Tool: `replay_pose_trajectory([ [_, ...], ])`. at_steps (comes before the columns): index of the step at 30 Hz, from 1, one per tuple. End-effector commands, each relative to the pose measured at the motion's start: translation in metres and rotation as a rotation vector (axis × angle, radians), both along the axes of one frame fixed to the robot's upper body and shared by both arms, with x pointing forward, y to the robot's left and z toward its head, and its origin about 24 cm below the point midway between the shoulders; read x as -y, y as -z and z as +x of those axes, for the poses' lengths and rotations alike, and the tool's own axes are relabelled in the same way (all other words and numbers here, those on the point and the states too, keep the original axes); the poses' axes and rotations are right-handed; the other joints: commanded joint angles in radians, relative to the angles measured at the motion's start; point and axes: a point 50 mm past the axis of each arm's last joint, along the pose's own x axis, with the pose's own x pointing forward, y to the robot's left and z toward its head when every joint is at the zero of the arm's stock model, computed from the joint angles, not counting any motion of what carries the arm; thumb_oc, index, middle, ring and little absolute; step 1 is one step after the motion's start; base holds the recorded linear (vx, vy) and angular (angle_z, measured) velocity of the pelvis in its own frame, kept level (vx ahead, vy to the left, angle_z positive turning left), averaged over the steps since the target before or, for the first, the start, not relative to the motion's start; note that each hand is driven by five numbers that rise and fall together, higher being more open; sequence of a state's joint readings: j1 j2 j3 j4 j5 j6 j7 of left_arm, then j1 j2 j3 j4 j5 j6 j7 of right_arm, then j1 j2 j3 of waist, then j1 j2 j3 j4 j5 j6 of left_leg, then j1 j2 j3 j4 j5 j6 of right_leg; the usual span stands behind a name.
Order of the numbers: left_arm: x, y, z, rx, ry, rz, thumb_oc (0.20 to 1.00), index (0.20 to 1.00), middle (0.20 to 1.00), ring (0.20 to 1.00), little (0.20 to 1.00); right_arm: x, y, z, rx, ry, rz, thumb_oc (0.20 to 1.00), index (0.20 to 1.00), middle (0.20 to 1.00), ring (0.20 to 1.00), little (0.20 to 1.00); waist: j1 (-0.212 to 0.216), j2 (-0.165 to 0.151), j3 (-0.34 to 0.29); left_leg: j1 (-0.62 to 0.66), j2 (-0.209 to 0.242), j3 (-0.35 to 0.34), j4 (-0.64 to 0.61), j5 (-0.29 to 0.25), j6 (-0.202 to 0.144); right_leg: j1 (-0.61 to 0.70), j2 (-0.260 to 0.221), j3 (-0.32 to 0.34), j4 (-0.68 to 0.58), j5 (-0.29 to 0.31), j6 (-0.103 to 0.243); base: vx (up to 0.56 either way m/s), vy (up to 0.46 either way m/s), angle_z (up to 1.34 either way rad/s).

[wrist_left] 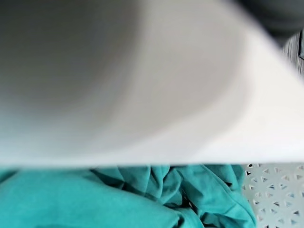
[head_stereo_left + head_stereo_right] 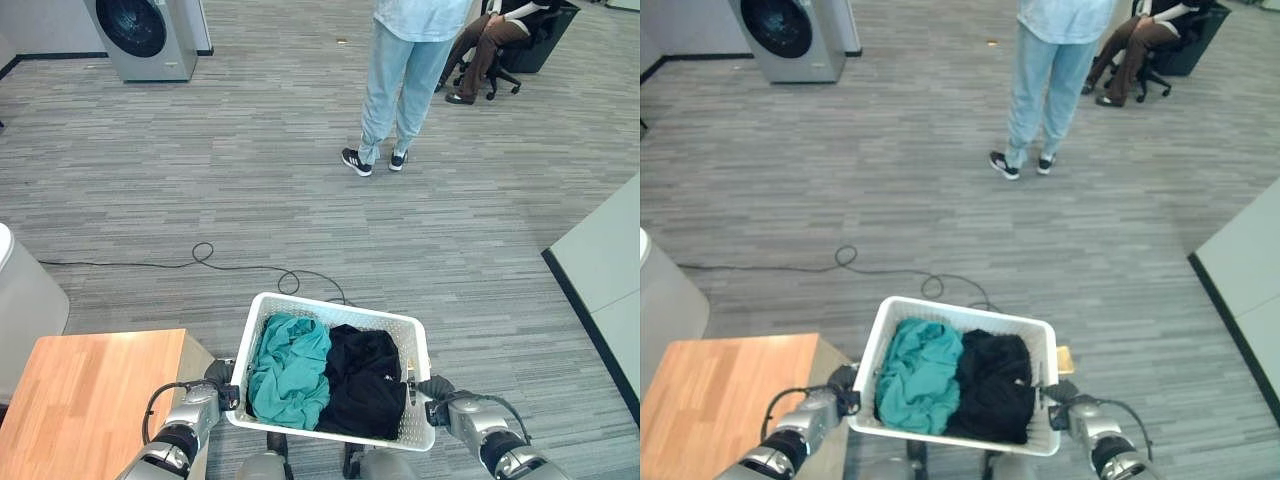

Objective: Grab the laundry basket,head to the washer,open it,put in the laundry and shut it.

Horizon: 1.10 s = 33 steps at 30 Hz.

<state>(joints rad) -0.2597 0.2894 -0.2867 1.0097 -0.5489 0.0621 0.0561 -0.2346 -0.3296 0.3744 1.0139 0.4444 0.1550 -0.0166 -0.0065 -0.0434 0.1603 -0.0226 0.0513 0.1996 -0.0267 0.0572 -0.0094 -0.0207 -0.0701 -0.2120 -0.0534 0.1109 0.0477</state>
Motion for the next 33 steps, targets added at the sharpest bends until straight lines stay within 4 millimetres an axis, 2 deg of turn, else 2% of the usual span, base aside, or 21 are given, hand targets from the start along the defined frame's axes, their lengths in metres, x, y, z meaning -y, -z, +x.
replay_pose_trajectory([
  [1,0.042,-0.014,0.031,0.1,0.087,-0.093,0.2,0.2,0.2,0.2,0.2,-0.026,-0.034,0.051,0.225,-0.062,0.168,0.2,0.2,0.2,0.2,0.2,-0.007,0.032,-0.016,0.008,-0.018,-0.029,0.027,-0.034,-0.006,-0.026,-0.01,0.03,0.081,-0.066,0.034,0.04,-0.069,0.05],
  [6,0.049,-0.011,0.029,0.084,0.094,-0.1,0.2,0.2,0.2,0.2,0.2,-0.023,-0.034,0.05,0.228,-0.046,0.166,0.2,0.2,0.2,0.2,0.2,-0.014,0.028,-0.02,0.008,-0.011,-0.032,0.051,-0.048,-0.017,0.01,-0.007,0.014,0.043,-0.06,0.028,0.04,-0.072,0.13],
  [14,0.056,-0.011,0.028,0.09,0.118,-0.102,0.2,0.2,0.2,0.2,0.2,-0.027,-0.03,0.048,0.218,0.003,0.2,0.2,0.2,0.2,0.2,0.2,-0.008,0.03,-0.032,0.017,-0.028,-0.038,0.066,-0.082,0.0,0.029,-0.023,0.026,0.042,-0.065,0.038,0.06,0.055,0.05],
  [17,0.063,-0.019,0.037,0.125,0.143,-0.103,0.2,0.2,0.2,0.2,0.2,-0.033,-0.032,0.055,0.208,-0.02,0.201,0.2,0.2,0.2,0.2,0.2,0.003,0.046,-0.03,0.018,-0.059,-0.051,0.07,-0.107,0.032,0.007,-0.057,0.041,0.11,-0.086,0.054,0.08,0.216,0.05],
  [18,0.063,-0.019,0.037,0.125,0.143,-0.103,0.2,0.2,0.2,0.2,0.2,-0.033,-0.032,0.055,0.208,-0.02,0.201,0.2,0.2,0.2,0.2,0.2,0.003,0.046,-0.03,0.018,-0.059,-0.05,0.07,-0.107,0.033,0.005,-0.057,0.041,0.113,-0.088,0.054,0.04,0.17,0.04],
  [19,0.064,-0.022,0.04,0.137,0.15,-0.1,0.2,0.2,0.2,0.2,0.2,-0.033,-0.033,0.057,0.205,-0.029,0.198,0.2,0.2,0.2,0.2,0.2,0.007,0.051,-0.028,0.018,-0.067,-0.054,0.072,-0.112,0.043,-0.008,-0.066,0.044,0.159,-0.102,0.057,0.07,0.282,0.04],
  [20,0.066,-0.026,0.046,0.142,0.186,-0.079,0.2,0.2,0.2,0.2,0.2,-0.031,-0.035,0.06,0.196,-0.048,0.179,0.2,0.2,0.2,0.2,0.2,0.008,0.06,-0.018,0.022,-0.086,-0.073,0.085,-0.129,0.068,-0.051,-0.088,0.054,0.295,-0.116,0.06,0.07,0.281,0.02],
  [24,0.066,-0.026,0.046,0.142,0.186,-0.079,0.2,0.2,0.2,0.2,0.2,-0.031,-0.035,0.06,0.196,-0.048,0.18,0.2,0.2,0.2,0.2,0.2,0.009,0.06,-0.019,0.022,-0.086,-0.073,0.085,-0.129,0.068,-0.052,-0.088,0.054,0.296,-0.116,0.06,0.03,0.08,0.03],
  [25,0.065,-0.027,0.049,0.134,0.207,-0.057,0.2,0.2,0.2,0.2,0.2,-0.031,-0.033,0.06,0.171,-0.047,0.179,0.2,0.2,0.2,0.2,0.2,0.001,0.059,-0.006,0.049,-0.096,-0.093,0.09,-0.145,0.088,-0.105,-0.094,0.06,0.433,-0.072,0.062,0.31,0.253,0.0],
  [26,0.062,-0.035,0.062,0.126,0.22,-0.025,0.2,0.2,0.2,0.2,0.2,-0.031,-0.039,0.071,0.166,-0.047,0.16,0.2,0.2,0.2,0.2,0.2,-0.035,0.051,0.003,0.106,-0.104,-0.11,0.046,-0.145,0.082,-0.25,0.023,0.029,0.428,-0.047,0.078,0.42,0.259,-0.01],
  [27,0.06,-0.037,0.066,0.125,0.218,-0.015,0.2,0.2,0.2,0.2,0.2,-0.031,-0.042,0.075,0.169,-0.043,0.156,0.2,0.2,0.2,0.2,0.2,-0.038,0.047,-0.005,0.131,-0.11,-0.106,0.028,-0.157,0.077,-0.26,-0.006,-0.014,0.346,-0.039,0.072,0.35,0.131,0.05],
  [28,0.06,-0.038,0.067,0.127,0.218,-0.015,0.2,0.2,0.2,0.2,0.2,-0.031,-0.042,0.075,0.17,-0.043,0.156,0.2,0.2,0.2,0.2,0.2,-0.043,0.051,0.001,0.138,-0.106,-0.111,0.025,-0.158,0.076,-0.25,-0.003,-0.02,0.34,-0.038,0.071,0.33,-0.016,0.17],
  [29,0.061,-0.045,0.076,0.149,0.22,-0.003,0.2,0.2,0.2,0.2,0.2,-0.027,-0.047,0.08,0.19,-0.015,0.155,0.2,0.2,0.2,0.2,0.2,-0.068,0.052,0.002,0.178,-0.11,-0.15,0.023,-0.184,0.062,-0.282,0.021,0.024,0.208,-0.007,0.064,0.36,-0.036,0.6],
  [30,0.063,-0.049,0.08,0.162,0.225,0.001,0.2,0.2,0.2,0.2,0.2,-0.026,-0.049,0.082,0.2,0.006,0.164,0.2,0.2,0.2,0.2,0.2,-0.088,0.053,0.007,0.192,-0.108,-0.175,0.031,-0.196,0.055,-0.31,0.032,0.085,0.155,0.022,0.069,0.35,-0.035,0.74],
  [31,0.063,-0.049,0.08,0.162,0.225,0.001,0.2,0.2,0.2,0.2,0.2,-0.026,-0.049,0.082,0.201,0.005,0.165,0.2,0.2,0.2,0.2,0.2,-0.089,0.052,0.006,0.19,-0.11,-0.176,0.031,-0.194,0.055,-0.311,0.03,0.085,0.152,0.025,0.069,0.4,-0.041,1.25],
  [32,0.062,-0.051,0.082,0.165,0.23,0.005,0.2,0.2,0.2,0.2,0.2,-0.023,-0.047,0.08,0.187,0.022,0.164,0.2,0.2,0.2,0.2,0.2,-0.111,0.053,0.012,0.224,-0.109,-0.205,0.04,-0.221,0.045,-0.358,0.01,0.119,0.103,0.067,0.088,0.38,-0.052,0.99],
  [33,0.063,-0.05,0.081,0.158,0.233,0.005,0.2,0.2,0.2,0.2,0.2,-0.021,-0.046,0.079,0.178,0.029,0.162,0.2,0.2,0.2,0.2,0.2,-0.117,0.055,0.013,0.243,-0.104,-0.212,0.042,-0.23,0.042,-0.365,0.005,0.116,0.093,0.081,0.091,0.53,-0.073,1.2],
])
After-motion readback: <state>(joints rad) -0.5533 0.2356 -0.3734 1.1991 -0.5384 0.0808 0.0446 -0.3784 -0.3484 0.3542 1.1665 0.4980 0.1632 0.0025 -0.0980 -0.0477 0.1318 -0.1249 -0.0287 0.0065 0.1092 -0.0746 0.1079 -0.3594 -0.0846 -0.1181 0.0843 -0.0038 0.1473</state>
